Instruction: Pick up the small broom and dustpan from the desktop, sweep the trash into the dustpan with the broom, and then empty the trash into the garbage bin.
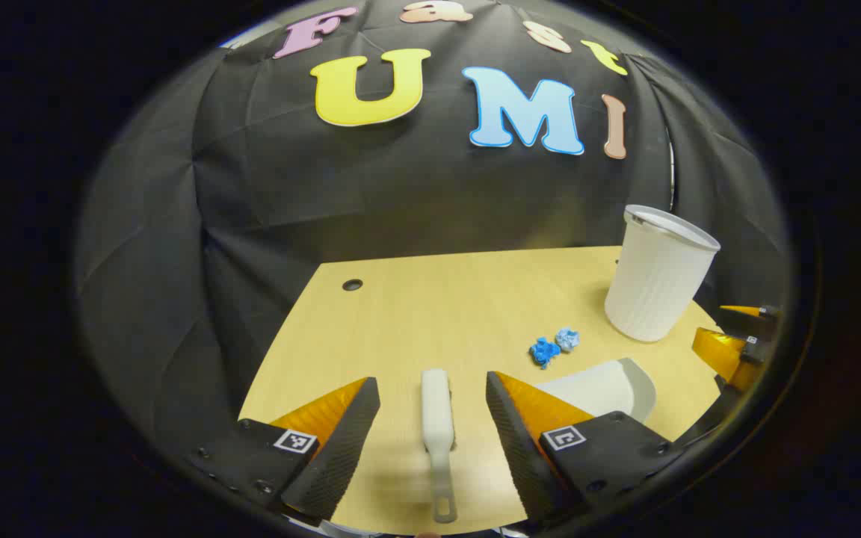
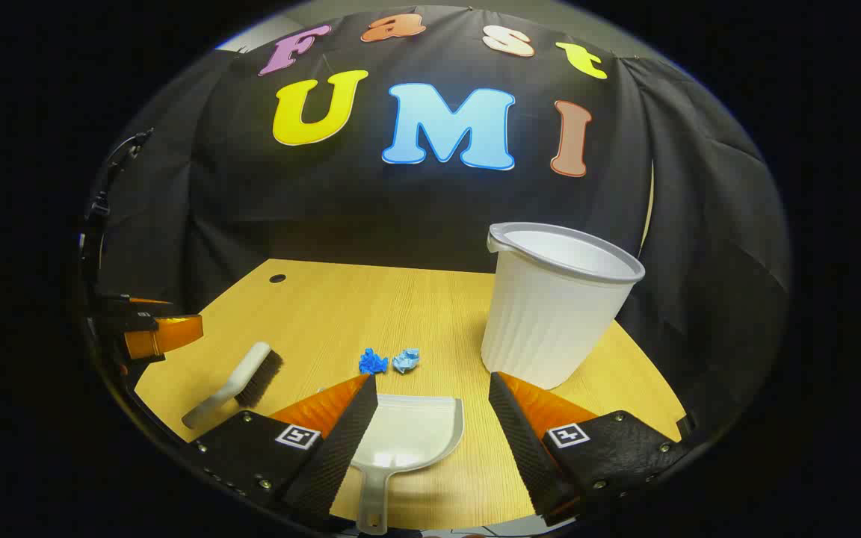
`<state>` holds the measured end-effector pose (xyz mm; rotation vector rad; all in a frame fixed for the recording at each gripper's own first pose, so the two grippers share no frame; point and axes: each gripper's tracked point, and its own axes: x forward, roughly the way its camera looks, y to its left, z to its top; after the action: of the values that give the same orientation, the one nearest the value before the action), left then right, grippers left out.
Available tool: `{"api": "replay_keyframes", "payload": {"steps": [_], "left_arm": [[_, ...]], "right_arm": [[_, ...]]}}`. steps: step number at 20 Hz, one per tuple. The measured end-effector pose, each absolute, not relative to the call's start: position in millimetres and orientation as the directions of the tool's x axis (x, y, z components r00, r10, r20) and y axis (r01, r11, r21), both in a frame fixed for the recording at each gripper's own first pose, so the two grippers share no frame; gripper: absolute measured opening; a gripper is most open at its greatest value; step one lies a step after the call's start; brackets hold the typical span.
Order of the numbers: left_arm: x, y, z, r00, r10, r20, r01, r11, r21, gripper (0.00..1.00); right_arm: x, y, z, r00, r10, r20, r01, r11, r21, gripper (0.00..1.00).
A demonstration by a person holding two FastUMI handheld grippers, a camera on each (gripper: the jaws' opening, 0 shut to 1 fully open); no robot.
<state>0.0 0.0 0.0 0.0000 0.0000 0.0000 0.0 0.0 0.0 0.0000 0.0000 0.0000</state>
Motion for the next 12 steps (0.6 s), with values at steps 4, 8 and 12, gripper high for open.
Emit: {"api": "replay_keyframes", "payload": {"steps": [4, 8, 12], "left_arm": [[5.8, 4.7, -5.7, 1.0, 0.004, -0.026, -0.004, 1.0, -0.013, 0.95], [9.0, 6.0, -14.7, 0.998, -0.003, -0.064, 0.002, 1.0, -0.013, 0.93], [12.4, 2.4, -30.7, 0.994, -0.013, -0.112, 0.012, 1.0, -0.003, 0.95]], "right_arm": [[4.5, 1.0, -1.4, 1.0, -0.005, -0.013, 0.005, 1.0, 0.007, 0.94], [5.9, 1.6, -8.2, 0.999, -0.01, -0.032, 0.011, 1.0, 0.013, 0.95], [6.3, 4.0, -19.6, 0.997, -0.005, -0.073, 0.007, 1.0, 0.023, 0.94]]}}
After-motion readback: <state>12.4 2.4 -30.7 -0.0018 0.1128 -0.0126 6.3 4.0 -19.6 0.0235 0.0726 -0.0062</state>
